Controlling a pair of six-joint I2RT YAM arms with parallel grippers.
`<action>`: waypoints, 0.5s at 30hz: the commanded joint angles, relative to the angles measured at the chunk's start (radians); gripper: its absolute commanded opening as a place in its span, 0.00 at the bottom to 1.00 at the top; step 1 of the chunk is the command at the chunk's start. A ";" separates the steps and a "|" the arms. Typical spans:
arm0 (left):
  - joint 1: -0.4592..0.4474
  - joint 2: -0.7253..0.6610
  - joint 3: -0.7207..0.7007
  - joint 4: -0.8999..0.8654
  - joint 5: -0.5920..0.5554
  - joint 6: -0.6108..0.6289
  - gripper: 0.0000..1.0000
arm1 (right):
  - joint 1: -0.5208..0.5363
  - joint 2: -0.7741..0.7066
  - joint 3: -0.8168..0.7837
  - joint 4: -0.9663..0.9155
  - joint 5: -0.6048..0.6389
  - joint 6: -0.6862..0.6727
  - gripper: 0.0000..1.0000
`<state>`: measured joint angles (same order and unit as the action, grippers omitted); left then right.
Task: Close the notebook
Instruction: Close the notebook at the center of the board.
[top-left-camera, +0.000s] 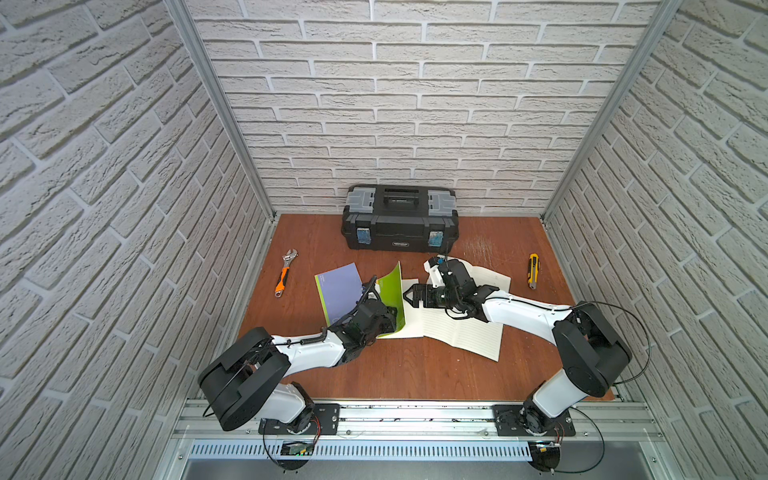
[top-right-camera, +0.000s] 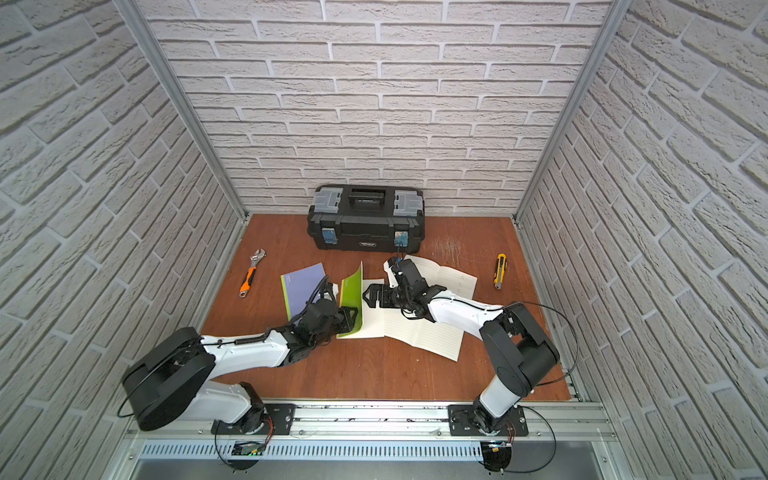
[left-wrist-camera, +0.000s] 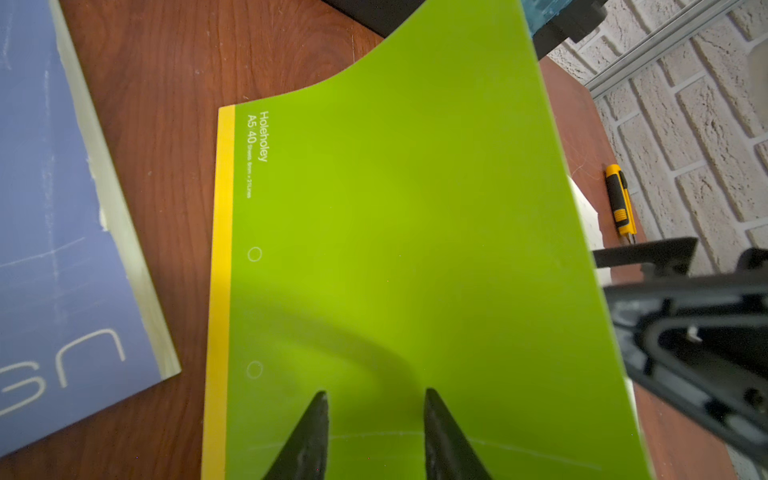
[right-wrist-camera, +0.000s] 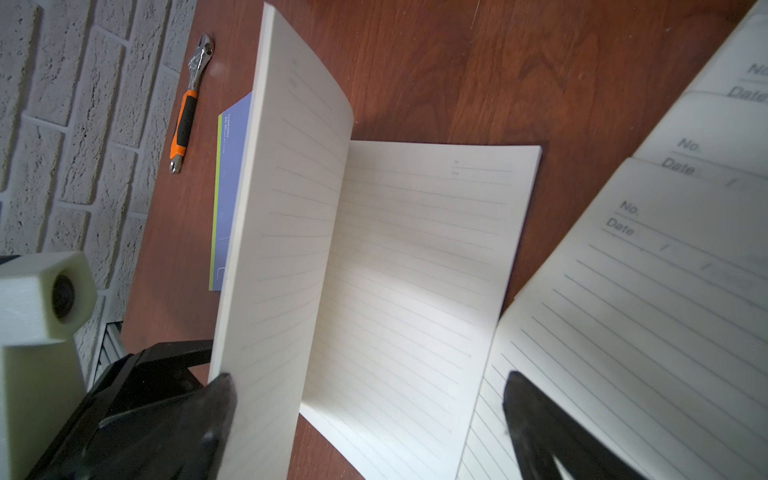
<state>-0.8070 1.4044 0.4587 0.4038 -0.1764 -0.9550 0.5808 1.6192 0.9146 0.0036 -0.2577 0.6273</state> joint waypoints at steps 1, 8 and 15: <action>0.006 0.018 0.015 0.069 0.012 -0.013 0.38 | 0.005 -0.037 0.013 0.007 0.005 -0.018 1.00; 0.006 0.035 0.014 0.078 0.012 -0.014 0.38 | 0.004 -0.080 0.025 -0.044 0.033 -0.047 1.00; 0.006 0.057 0.014 0.099 0.018 -0.019 0.38 | 0.002 -0.113 0.047 -0.138 0.090 -0.104 1.00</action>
<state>-0.8070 1.4467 0.4587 0.4473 -0.1658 -0.9661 0.5808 1.5368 0.9344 -0.0898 -0.2092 0.5678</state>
